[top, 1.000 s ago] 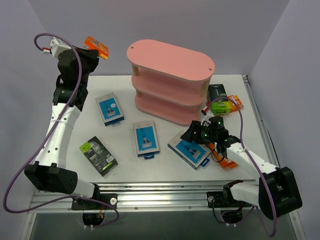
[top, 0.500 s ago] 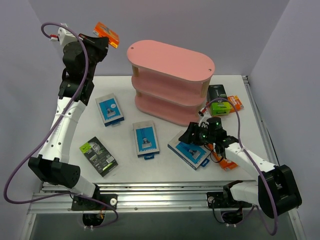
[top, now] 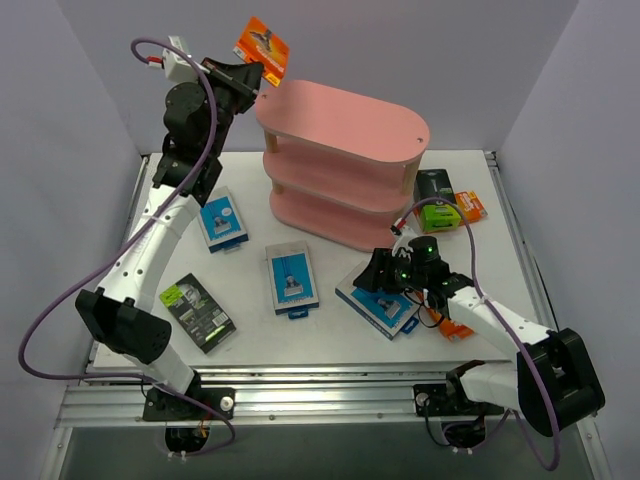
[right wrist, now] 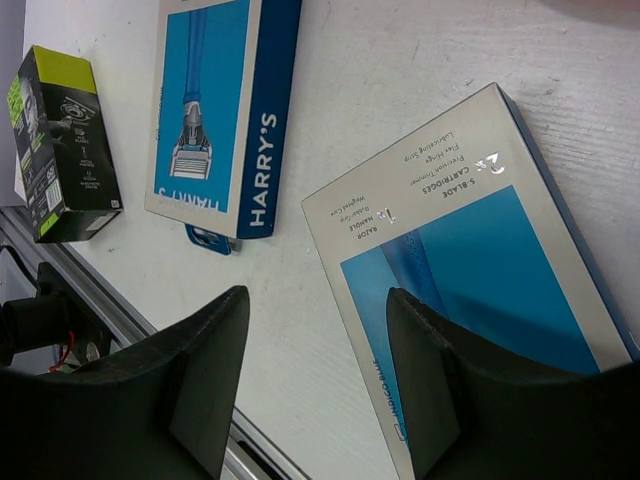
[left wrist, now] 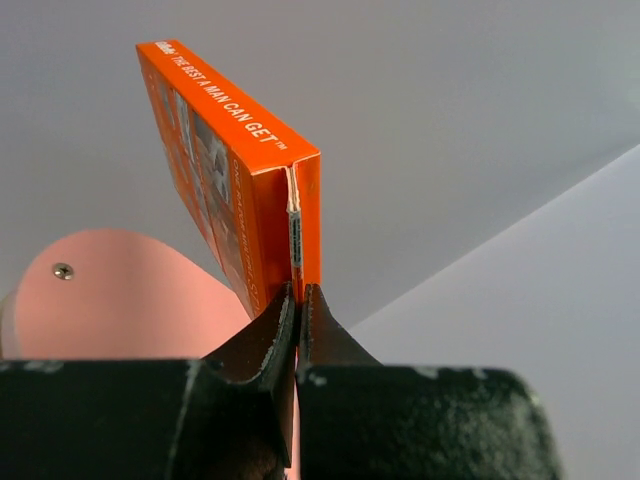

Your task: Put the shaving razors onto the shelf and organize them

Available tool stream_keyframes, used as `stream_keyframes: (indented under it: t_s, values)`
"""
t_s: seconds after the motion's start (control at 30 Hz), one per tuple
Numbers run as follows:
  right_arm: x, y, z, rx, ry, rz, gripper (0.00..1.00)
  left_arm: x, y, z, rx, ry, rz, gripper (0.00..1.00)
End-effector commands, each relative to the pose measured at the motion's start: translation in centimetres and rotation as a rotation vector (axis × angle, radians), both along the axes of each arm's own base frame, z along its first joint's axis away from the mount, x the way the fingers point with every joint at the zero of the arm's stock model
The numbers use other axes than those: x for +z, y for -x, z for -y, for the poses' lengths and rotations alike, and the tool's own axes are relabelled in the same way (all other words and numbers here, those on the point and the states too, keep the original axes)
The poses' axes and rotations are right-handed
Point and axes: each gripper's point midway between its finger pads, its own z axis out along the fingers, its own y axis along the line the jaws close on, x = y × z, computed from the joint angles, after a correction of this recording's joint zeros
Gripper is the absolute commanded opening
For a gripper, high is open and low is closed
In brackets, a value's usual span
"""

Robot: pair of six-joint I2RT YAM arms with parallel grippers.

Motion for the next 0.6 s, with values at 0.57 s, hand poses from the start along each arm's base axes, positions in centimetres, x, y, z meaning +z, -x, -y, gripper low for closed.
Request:
stream_keyframes:
  t_s: [0.57]
  values:
    - [-0.6,0.4,-0.3,0.023,0.048,0.006,0.53,-5.6,1.7,1.3,-0.066,0.354,-0.030,0.02]
